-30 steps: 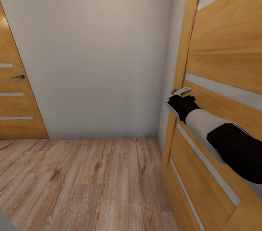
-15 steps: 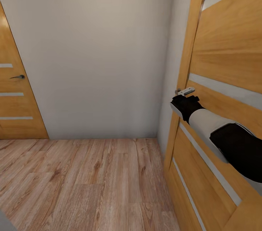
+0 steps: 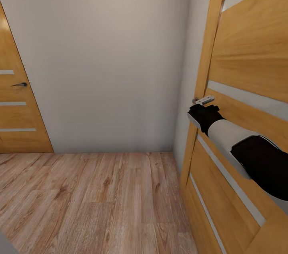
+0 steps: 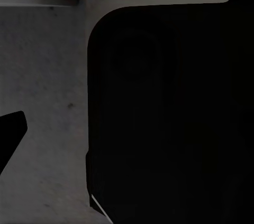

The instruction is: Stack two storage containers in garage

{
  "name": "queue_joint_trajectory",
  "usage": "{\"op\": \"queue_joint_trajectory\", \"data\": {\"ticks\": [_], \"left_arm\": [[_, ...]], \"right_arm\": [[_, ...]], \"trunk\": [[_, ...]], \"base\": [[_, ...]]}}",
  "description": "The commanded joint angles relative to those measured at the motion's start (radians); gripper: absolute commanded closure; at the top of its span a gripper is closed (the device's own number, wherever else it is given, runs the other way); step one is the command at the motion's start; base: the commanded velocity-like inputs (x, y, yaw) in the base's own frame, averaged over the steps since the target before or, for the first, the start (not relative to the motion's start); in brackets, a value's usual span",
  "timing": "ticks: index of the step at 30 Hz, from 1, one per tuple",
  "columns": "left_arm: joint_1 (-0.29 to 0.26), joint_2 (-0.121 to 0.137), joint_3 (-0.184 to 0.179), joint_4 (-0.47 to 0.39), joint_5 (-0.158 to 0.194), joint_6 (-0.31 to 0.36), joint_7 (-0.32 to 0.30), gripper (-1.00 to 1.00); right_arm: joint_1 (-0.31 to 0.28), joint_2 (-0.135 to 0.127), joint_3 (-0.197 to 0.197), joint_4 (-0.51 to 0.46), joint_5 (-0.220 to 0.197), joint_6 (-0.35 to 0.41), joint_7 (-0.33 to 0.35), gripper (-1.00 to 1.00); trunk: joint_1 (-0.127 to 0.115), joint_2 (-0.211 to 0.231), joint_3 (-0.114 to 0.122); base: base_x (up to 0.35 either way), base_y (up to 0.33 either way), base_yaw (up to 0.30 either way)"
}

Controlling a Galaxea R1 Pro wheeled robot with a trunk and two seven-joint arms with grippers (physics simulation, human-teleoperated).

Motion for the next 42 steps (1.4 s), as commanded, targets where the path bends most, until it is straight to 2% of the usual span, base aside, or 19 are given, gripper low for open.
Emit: {"op": "queue_joint_trajectory", "data": {"ticks": [1, 2, 4, 7, 8, 9, 22, 24, 26, 28, 29, 31, 35, 37, 38, 39, 40, 41, 42], "left_arm": [[0.000, 0.000, 0.001, 0.000, 0.002, -0.001, 0.000, -1.00], [0.000, 0.000, 0.001, 0.000, 0.002, -0.001, 0.000, -1.00], [0.000, 0.000, 0.001, 0.000, 0.002, -0.001, 0.001, -1.00], [0.000, 0.000, 0.001, 0.000, 0.002, -0.001, 0.001, -1.00], [0.000, 0.000, 0.001, 0.000, 0.002, -0.001, 0.001, -1.00], [0.000, 0.000, 0.001, 0.000, 0.002, -0.001, 0.001, -1.00], [0.000, -0.002, 0.002, 0.000, 0.002, -0.001, 0.001, -1.00], [0.000, -0.002, 0.002, 0.000, 0.002, -0.001, 0.001, -1.00], [0.000, -0.002, 0.002, 0.000, 0.002, -0.001, 0.001, -1.00], [0.000, -0.002, 0.001, 0.000, 0.002, -0.001, 0.001, -1.00], [0.000, -0.002, 0.001, 0.000, 0.002, -0.001, 0.001, -1.00], [0.000, -0.002, 0.001, 0.000, 0.002, -0.001, 0.001, -1.00], [0.000, -0.002, 0.001, 0.000, 0.002, -0.001, 0.001, -1.00], [0.000, -0.001, 0.001, 0.000, 0.002, -0.001, 0.001, -1.00], [0.000, -0.001, 0.002, 0.000, 0.002, -0.001, 0.001, -1.00], [0.000, -0.001, 0.002, 0.000, 0.002, -0.001, 0.001, -1.00], [0.000, -0.001, 0.002, 0.000, 0.002, -0.001, 0.001, -1.00], [0.000, -0.001, 0.002, 0.000, 0.002, -0.001, 0.001, -1.00], [0.000, -0.001, 0.002, 0.000, 0.002, -0.001, 0.001, -1.00]], "right_arm": [[-0.001, 0.001, 0.022, -0.002, 0.007, 0.013, -0.008, -1.00], [-0.001, 0.039, 0.022, -0.002, 0.007, 0.017, -0.008, -1.00], [-0.001, 0.086, 0.022, -0.002, 0.006, 0.021, -0.010, -1.00], [-0.001, 0.130, 0.022, -0.002, 0.005, 0.023, -0.014, -1.00], [-0.001, 0.172, 0.022, -0.001, 0.004, 0.025, -0.019, -1.00], [-0.001, 0.178, 0.022, -0.001, 0.004, 0.025, -0.020, -1.00], [0.001, 0.178, 0.016, -0.027, -0.007, 0.056, -0.028, -1.00], [0.001, 0.178, 0.011, -0.046, -0.034, 0.056, -0.013, -1.00], [0.004, 0.178, 0.009, -0.054, -0.099, 0.058, 0.039, -1.00], [0.005, 0.178, 0.009, -0.055, -0.121, 0.058, 0.066, -1.00], [0.006, 0.178, 0.009, -0.057, -0.145, 0.053, 0.121, -1.00], [0.020, 0.178, 0.009, -0.060, -0.154, 0.047, 0.153, -1.00], [0.156, 0.178, 0.008, -0.112, -0.161, 0.029, 0.216, -1.00], [0.260, 0.178, 0.007, -0.165, -0.162, 0.018, 0.238, -1.00], [0.418, 0.178, 0.006, -0.211, -0.162, -0.002, 0.280, -1.00], [0.463, 0.178, 0.006, -0.216, -0.162, -0.004, 0.304, -1.00], [0.476, 0.178, 0.006, -0.217, -0.162, -0.005, 0.313, -1.00], [0.536, 0.178, 0.008, -0.220, -0.158, -0.007, 0.354, -1.00], [0.546, 0.178, 0.009, -0.220, -0.157, -0.008, 0.359, -1.00]], "trunk": [[0.000, 0.000, -0.001], [0.000, 0.000, -0.001], [0.000, 0.000, -0.001], [0.000, 0.000, -0.001], [0.000, 0.000, -0.001], [0.000, 0.000, -0.001], [0.000, 0.000, -0.001], [0.000, 0.000, -0.001], [0.000, 0.000, -0.001], [0.000, 0.000, -0.001], [0.000, 0.000, -0.001], [0.000, 0.000, -0.001], [0.000, 0.000, -0.001], [0.000, 0.000, -0.001], [0.000, 0.000, -0.001], [0.000, 0.000, -0.001], [0.000, 0.000, -0.001], [0.000, 0.000, -0.001], [0.000, 0.000, -0.001]], "base": [[0.000, 0.000, 0.000], [0.000, 0.000, 0.000], [0.000, 0.000, 0.000], [0.000, 0.000, 0.000], [0.000, 0.000, 0.000], [0.000, 0.000, 0.000], [0.000, 0.000, 0.000], [0.000, 0.000, 0.000], [0.000, 0.000, 0.000], [0.000, 0.000, 0.000], [0.000, 0.000, 0.000], [0.000, 0.000, 0.000], [0.000, 0.000, 0.000], [0.000, 0.000, 0.000], [0.000, 0.000, 0.000], [0.000, 0.000, 0.000], [0.000, 0.000, 0.000], [0.000, 0.000, 0.000], [0.000, 0.000, 0.000]]}}
